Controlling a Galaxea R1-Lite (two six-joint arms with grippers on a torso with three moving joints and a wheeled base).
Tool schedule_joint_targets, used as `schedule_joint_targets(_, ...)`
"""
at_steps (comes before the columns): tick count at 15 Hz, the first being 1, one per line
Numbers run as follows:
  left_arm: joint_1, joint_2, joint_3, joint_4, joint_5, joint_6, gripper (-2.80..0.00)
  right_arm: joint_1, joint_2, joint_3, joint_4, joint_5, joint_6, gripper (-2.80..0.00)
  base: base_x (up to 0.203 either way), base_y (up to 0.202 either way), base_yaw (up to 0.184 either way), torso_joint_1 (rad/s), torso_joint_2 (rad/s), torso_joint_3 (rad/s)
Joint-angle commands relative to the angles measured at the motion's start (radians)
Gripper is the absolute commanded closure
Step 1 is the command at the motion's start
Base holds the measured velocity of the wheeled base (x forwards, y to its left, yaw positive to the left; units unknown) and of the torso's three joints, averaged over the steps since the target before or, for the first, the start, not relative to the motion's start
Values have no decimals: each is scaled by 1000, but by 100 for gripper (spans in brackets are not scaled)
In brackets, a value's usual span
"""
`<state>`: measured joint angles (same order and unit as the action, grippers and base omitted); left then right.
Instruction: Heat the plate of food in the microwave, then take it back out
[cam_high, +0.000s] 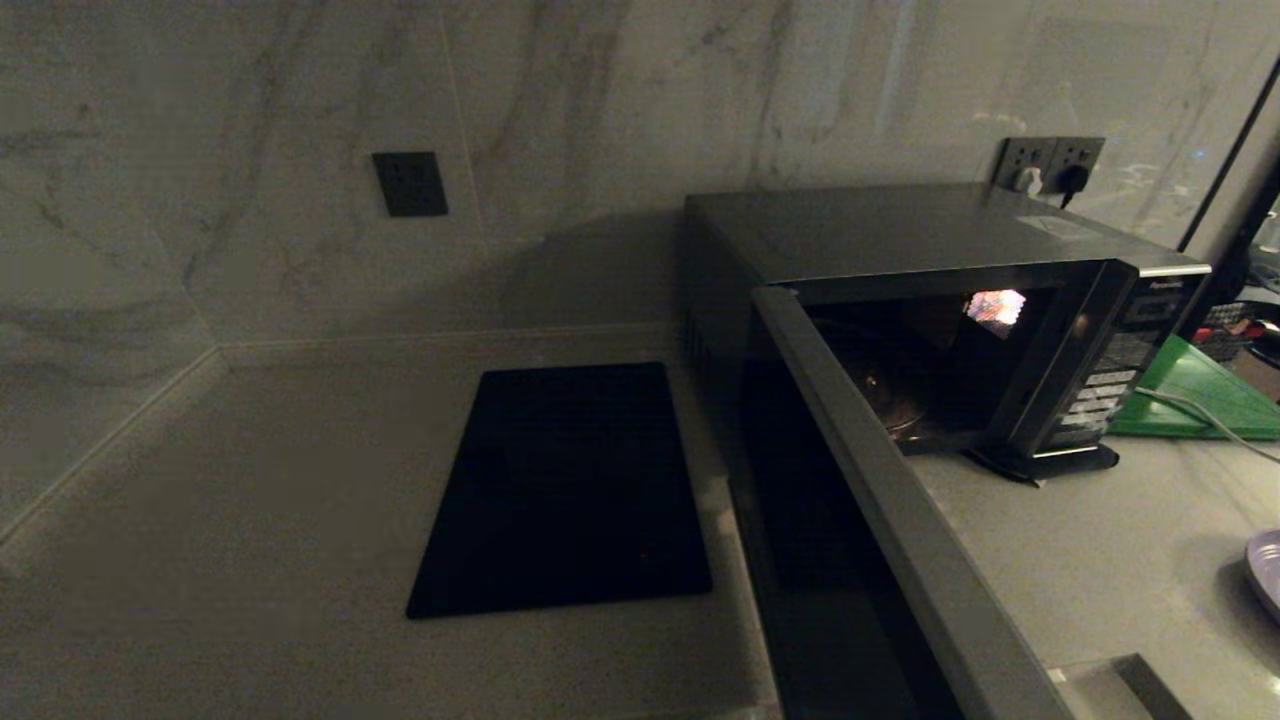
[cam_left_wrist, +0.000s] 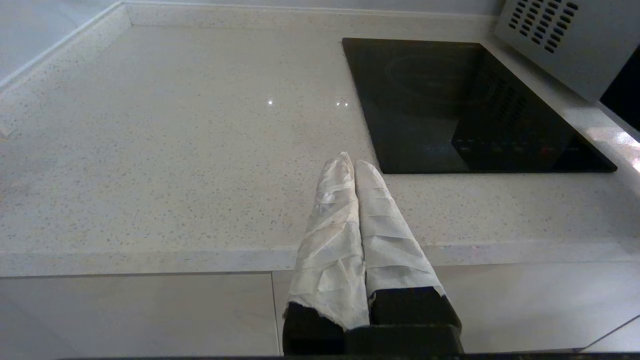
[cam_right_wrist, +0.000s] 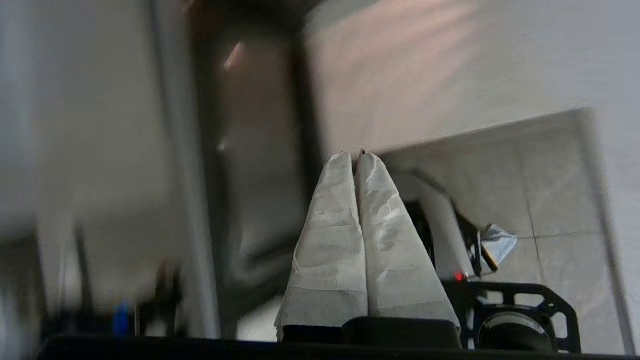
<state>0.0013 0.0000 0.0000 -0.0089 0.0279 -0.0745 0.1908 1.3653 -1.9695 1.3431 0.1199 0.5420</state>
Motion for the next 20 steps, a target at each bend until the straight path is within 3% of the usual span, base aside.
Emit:
schedule_joint_targets(1,0,2,0,0,1,-1,0,155,7,-10,15,33,-21,0,0,0,0,0,0,0)
schedule_joint_targets(3,0,2,0,0,1,-1,0,210,11,-11,13,165,-102,0,0,0,0,0,0,0)
schedule_joint_targets(6,0,2,0,0,1,-1,0,226,41,-11,2,358,-258,0,0,0,0,0,0,0)
schedule_joint_targets(8,0,2,0,0,1,-1,0,257,77,-12,-35,410,-304,0,0,0,0,0,0,0)
schedule_joint_targets(11,0,2,0,0,1,-1,0,336,150,-11,-122,416,-310,0,0,0,0,0,0,0)
schedule_joint_targets(16,0,2,0,0,1,-1,0,438,301,-11,-143,403,-287,0,0,0,0,0,0,0)
schedule_joint_targets(20,0,2,0,0,1,-1,0,547,368,-11,-142,265,-251,0,0,0,0,0,0,0)
